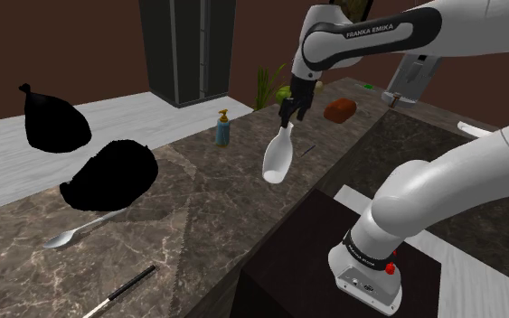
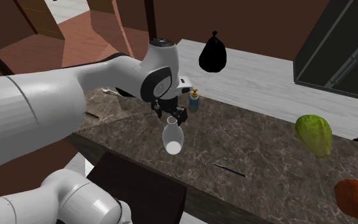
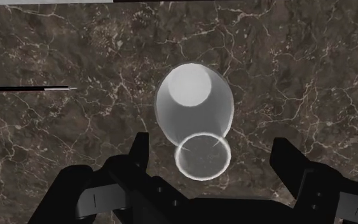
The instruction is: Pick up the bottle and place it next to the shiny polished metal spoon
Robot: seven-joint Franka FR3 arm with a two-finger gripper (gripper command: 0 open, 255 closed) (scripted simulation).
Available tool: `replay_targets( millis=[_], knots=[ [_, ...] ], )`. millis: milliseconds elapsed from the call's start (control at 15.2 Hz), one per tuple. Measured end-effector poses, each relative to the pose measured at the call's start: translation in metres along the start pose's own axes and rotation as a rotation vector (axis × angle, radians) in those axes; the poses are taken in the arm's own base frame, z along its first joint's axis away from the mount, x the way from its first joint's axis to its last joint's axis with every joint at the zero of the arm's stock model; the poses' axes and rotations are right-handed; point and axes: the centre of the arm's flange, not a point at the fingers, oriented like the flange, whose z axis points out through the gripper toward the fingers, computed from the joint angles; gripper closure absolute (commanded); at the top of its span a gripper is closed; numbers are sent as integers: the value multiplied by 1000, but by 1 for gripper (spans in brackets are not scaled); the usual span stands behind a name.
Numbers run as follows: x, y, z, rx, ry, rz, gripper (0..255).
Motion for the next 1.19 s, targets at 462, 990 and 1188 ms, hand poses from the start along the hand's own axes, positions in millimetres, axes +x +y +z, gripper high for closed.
replay_targets(
  millis=[462,990,1188],
  knots=[
    [2,2,38,-2,-2,0,0],
    [2,2,41,-2,-1,0,255],
    [2,2,41,-2,-2,0,255]
  ],
)
